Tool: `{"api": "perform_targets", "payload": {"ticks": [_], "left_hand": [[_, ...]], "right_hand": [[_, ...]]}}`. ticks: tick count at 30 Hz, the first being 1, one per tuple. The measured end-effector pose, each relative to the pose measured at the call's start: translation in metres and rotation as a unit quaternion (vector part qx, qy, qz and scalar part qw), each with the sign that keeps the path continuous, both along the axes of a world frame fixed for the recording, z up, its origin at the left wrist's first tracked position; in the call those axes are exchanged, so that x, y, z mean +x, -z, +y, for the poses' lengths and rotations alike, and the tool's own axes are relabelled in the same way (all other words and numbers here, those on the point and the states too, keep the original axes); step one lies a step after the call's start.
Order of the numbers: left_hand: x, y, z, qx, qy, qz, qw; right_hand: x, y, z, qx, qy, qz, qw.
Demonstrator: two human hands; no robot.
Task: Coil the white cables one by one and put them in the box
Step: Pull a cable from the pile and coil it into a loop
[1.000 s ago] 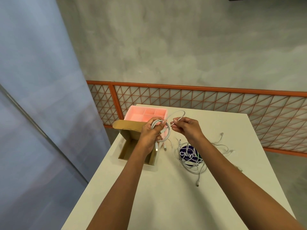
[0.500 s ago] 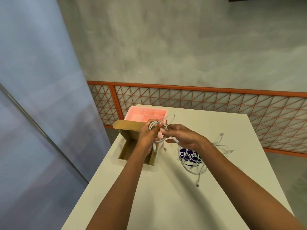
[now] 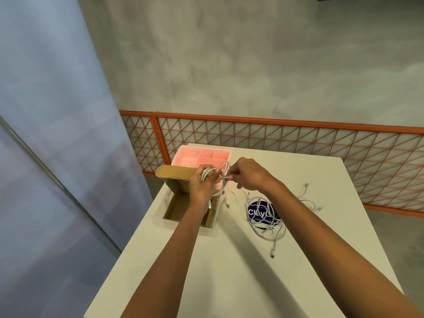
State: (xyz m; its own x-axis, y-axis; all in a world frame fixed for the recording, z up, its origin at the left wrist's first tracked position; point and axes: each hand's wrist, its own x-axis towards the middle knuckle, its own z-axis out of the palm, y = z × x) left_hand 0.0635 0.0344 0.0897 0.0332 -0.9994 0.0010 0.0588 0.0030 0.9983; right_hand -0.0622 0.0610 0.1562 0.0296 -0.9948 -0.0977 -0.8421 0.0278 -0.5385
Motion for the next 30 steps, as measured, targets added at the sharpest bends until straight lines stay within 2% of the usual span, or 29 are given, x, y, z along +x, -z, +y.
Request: {"api": "perform_targets", "payload": {"ticks": [3,8,14,25,27,30], "left_hand": [[0.003,0.006,0.001,0.001,-0.012,-0.015,1.0],[0.002,0.01,-0.002,-0.003,-0.018,-0.029,0.999],[0.006,0.013,-0.007,0.015,-0.051,-0.013,0.998],[0.003,0.003,-0.008,0.054,-0.067,0.017,0.996],[0.003,0.003,-0.007,0.065,-0.057,0.028,0.996],[0.006,-0.001,-0.001,0.078,-0.003,0.08,0.994]], "right_hand": [[-0.006,-0.012,0.006,-0.011,-0.051,-0.069,0.996],[-0.01,-0.017,0.012,-0.044,-0.099,-0.122,0.987],[-0.017,-0.016,0.02,-0.062,-0.075,-0.245,0.965],[-0.028,-0.026,0.032,-0.082,-0.053,-0.329,0.939],[-0.032,-0.023,0.029,-0.093,-0.037,-0.347,0.933],[-0.04,-0.02,0.021,-0.099,0.017,-0.419,0.902]]}}
